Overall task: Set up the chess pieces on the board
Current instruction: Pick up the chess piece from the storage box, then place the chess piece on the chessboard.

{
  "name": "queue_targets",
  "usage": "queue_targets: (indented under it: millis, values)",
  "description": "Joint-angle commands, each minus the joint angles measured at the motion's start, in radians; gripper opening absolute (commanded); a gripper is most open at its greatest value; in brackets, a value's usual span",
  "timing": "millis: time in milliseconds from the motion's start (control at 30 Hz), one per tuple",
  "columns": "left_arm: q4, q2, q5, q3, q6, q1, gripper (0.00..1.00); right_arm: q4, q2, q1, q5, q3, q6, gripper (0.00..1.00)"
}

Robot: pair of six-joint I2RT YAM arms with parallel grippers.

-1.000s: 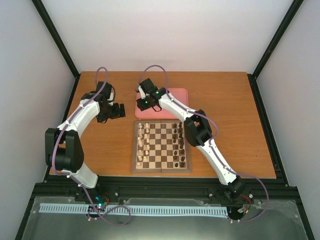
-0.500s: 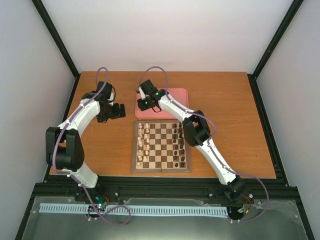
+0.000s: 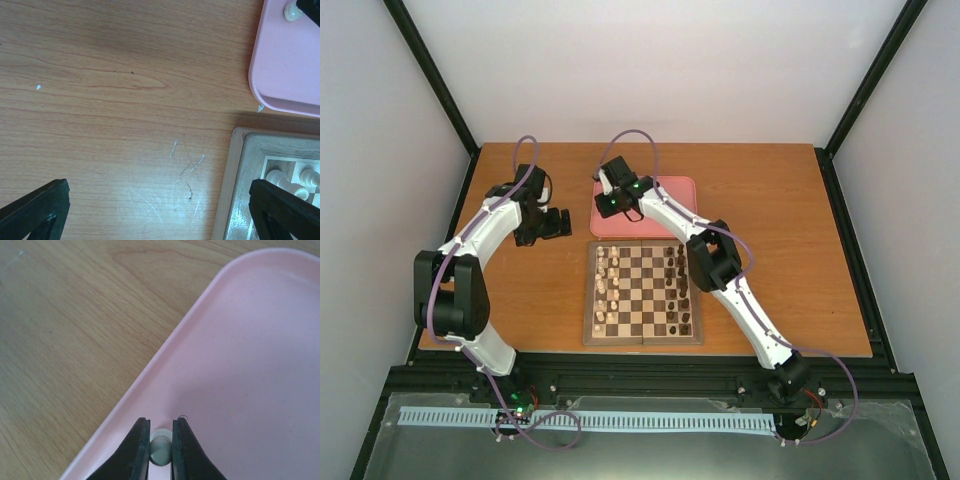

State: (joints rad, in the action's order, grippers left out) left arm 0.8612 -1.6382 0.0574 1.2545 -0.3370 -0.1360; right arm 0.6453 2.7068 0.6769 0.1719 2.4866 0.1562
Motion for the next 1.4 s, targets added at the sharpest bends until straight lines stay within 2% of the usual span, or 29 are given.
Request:
queue_targets:
  millis: [0,167,367,567,633,767,933,1033,1200,1367]
  values:
    - [0.008,-0.008,0.012,0.044,0.003,-0.004,1.0,-0.003,0.007,-0.015,0.008,0.03,-0.006,0.04]
    - [0.009,-0.007,0.009,0.044,0.004,-0.004,1.0,0.014,-0.065,-0.017,-0.019,0.014,-0.021,0.03]
    - [0.01,-0.003,0.006,0.052,0.008,-0.003,1.0,0.062,-0.247,-0.009,-0.041,-0.066,-0.035,0.03]
    - [0.016,0.001,0.004,0.082,0.012,-0.004,1.0,0.343,-0.401,0.049,-0.077,-0.12,-0.056,0.03]
    - [0.012,0.006,0.004,0.085,0.013,-0.004,1.0,0.409,-0.49,0.087,-0.083,-0.203,-0.062,0.03]
    - [0.004,0.015,0.016,0.08,0.011,-0.004,1.0,0.453,-0.686,0.185,-0.108,-0.498,-0.041,0.03]
    - [0.001,0.04,0.027,0.069,0.007,-0.004,1.0,0.43,-0.873,0.31,-0.102,-0.78,0.017,0.03]
    - [-0.003,0.056,0.026,0.059,0.003,-0.004,1.0,0.384,-0.933,0.38,-0.109,-0.908,0.046,0.03]
    - [-0.004,0.065,0.015,0.055,0.001,-0.004,1.0,0.305,-0.947,0.501,-0.143,-0.993,0.09,0.03]
    - [-0.012,0.074,0.022,0.048,-0.003,-0.004,1.0,0.228,-0.954,0.537,-0.189,-1.058,0.108,0.03]
